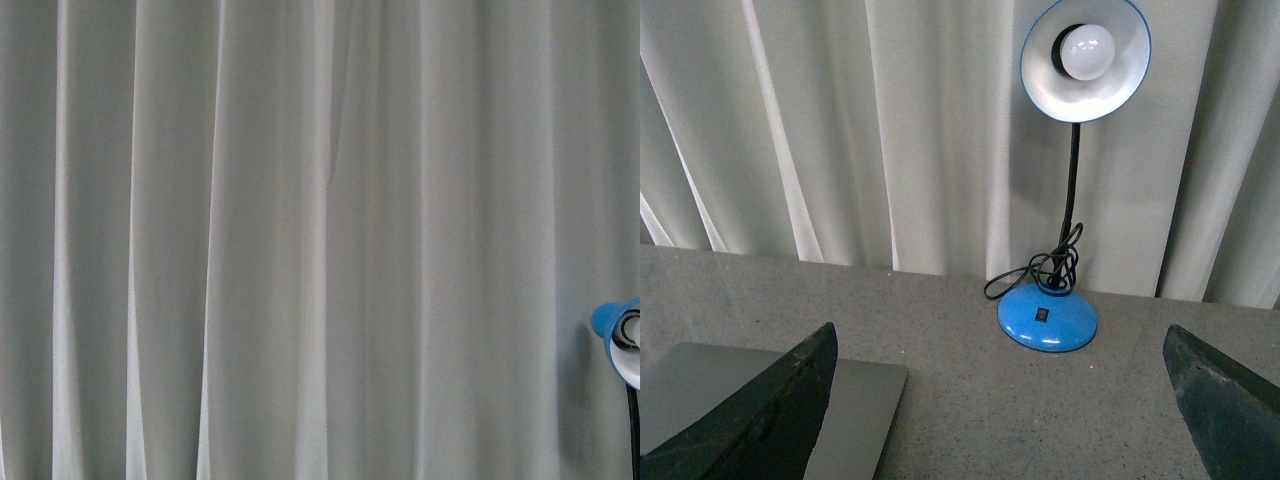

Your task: Close laptop

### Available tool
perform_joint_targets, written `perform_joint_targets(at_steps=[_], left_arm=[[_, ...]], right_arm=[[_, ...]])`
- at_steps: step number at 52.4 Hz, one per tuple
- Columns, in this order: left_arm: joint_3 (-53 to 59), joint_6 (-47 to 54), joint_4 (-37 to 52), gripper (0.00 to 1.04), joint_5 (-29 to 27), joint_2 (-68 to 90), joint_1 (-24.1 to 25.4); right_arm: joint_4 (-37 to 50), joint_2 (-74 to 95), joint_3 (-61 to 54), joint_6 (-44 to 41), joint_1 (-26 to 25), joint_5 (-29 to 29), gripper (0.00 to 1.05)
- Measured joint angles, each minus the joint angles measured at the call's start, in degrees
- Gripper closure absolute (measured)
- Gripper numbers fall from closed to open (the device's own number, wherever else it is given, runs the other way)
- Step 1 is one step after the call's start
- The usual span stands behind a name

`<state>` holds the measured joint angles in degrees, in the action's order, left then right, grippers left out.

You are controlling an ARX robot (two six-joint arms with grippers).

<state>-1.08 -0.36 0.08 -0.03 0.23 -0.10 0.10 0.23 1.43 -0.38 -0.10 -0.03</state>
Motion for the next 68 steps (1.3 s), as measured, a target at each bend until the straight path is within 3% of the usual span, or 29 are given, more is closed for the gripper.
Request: perform_joint_targets(at_steps=[68], left_arm=[[0.00,0.00,0.00,0.07,0.00,0.00,0.00]], right_arm=[[0.00,0.00,0.00,0.02,0.00,0.00,0.10]])
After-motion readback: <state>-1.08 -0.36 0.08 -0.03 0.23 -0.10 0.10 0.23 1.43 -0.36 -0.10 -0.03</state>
